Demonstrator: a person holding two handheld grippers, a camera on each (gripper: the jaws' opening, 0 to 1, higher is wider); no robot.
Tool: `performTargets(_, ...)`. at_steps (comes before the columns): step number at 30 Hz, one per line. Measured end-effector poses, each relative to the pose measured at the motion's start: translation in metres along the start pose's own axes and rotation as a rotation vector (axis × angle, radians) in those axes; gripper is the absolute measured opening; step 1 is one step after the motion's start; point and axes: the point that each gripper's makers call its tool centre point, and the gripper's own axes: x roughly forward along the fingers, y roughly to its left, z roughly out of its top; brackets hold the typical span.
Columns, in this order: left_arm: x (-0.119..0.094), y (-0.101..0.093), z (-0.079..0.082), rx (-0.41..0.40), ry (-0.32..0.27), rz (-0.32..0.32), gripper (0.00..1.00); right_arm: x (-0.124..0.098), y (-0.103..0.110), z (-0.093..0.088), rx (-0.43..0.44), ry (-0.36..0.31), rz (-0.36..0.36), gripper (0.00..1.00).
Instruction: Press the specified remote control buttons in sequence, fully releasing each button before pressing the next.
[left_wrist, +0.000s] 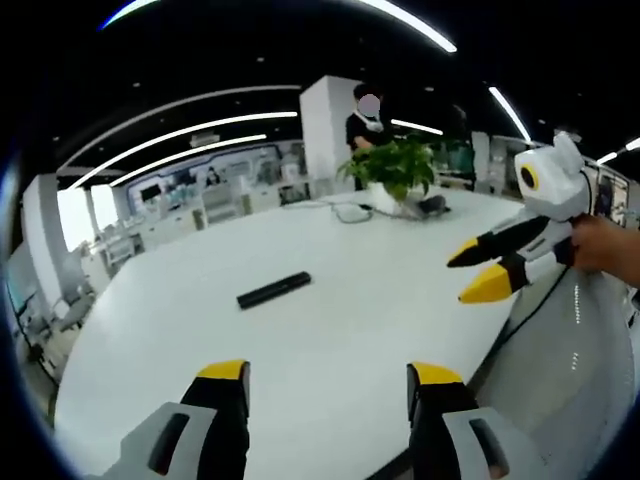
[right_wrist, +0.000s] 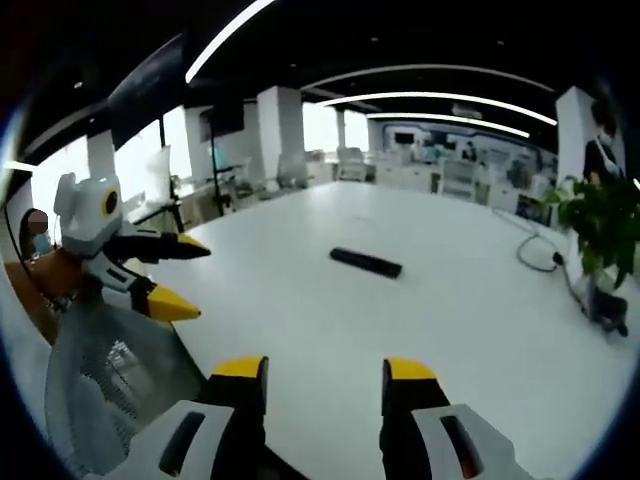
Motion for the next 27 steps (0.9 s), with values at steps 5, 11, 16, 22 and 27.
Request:
performTargets(5,0.000,-0.001,-0.002,-0.007,0.008,-0.003,0.65,0.000,0.001,-0.004,-0.004,0.017,0.004,0.43)
performTargets(11,0.001,-0.004,-0.007,-0.008,0.029,-0.014,0.65,0.002,0.005,-0.011,-0.011,0.047,0.023,0.43)
performTargets(16,0.001,-0.008,-0.010,-0.004,0.045,-0.035,0.65,0.002,0.008,-0.015,-0.019,0.067,0.038,0.43)
performTargets(22,0.001,-0.009,-0.011,-0.014,0.051,-0.042,0.65,0.002,0.009,-0.019,-0.030,0.083,0.043,0.42)
performTargets(27,0.002,-0.005,-0.010,-0.019,0.042,-0.021,0.65,0.000,0.009,-0.015,-0.026,0.060,0.042,0.42)
